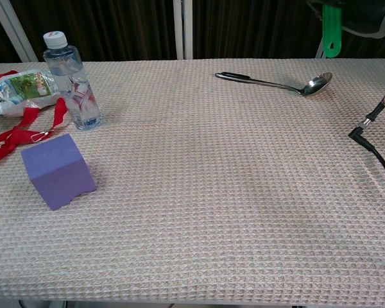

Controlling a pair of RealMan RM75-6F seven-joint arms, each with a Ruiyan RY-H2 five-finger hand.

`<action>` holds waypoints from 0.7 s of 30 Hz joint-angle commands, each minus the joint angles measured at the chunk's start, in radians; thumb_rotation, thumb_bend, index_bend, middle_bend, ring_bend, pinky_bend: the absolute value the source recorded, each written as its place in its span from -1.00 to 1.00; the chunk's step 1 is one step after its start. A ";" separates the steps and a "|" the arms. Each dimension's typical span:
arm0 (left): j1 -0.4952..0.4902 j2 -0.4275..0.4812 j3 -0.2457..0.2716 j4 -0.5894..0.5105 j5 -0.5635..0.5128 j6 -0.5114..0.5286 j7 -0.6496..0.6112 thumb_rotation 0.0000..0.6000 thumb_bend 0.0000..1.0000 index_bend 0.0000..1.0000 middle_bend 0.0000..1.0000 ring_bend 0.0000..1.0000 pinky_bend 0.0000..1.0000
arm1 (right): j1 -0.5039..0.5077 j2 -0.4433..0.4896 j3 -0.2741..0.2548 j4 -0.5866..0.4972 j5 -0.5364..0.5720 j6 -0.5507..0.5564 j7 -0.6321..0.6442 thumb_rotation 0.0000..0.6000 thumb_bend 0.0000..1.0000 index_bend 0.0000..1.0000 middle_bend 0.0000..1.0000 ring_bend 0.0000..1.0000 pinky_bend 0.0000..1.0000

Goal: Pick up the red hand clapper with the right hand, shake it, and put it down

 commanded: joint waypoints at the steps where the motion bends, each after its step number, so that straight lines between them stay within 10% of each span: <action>1: 0.000 0.001 0.000 0.000 -0.001 0.000 0.000 1.00 -0.77 -0.82 -0.86 -1.00 -1.00 | 0.124 -0.220 -0.135 0.253 -0.059 0.086 -0.898 1.00 -0.18 0.88 0.41 0.57 1.00; 10: 0.002 0.003 0.000 0.002 -0.005 0.000 -0.006 1.00 -0.77 -0.82 -0.86 -1.00 -1.00 | 0.178 -0.232 -0.180 0.192 0.113 0.039 -1.674 1.00 -0.19 0.88 0.38 0.63 1.00; 21: 0.003 0.007 -0.004 -0.004 -0.009 0.003 -0.002 1.00 -0.77 -0.82 -0.87 -1.00 -1.00 | 0.166 -0.239 -0.187 0.129 0.229 0.153 -1.800 1.00 -0.21 0.91 0.46 0.61 1.00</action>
